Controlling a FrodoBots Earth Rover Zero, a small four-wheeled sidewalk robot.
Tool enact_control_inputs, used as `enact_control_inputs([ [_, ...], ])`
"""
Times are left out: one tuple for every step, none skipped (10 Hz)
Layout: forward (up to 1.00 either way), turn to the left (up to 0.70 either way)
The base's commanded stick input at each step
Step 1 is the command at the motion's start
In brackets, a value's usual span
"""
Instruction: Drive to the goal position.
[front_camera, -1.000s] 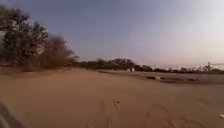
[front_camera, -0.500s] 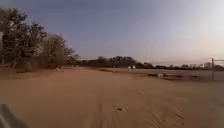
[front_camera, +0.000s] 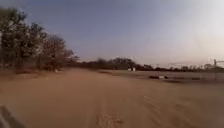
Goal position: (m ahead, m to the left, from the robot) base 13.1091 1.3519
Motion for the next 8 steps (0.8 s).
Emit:
enact_control_inputs([
  [0.7,0.0],
  [0.7,0.0],
  [0.7,0.0],
  [0.7,0.0],
  [0.7,0.0],
  [0.7,0.0],
  [0.7,0.0],
  [0.7,0.0],
])
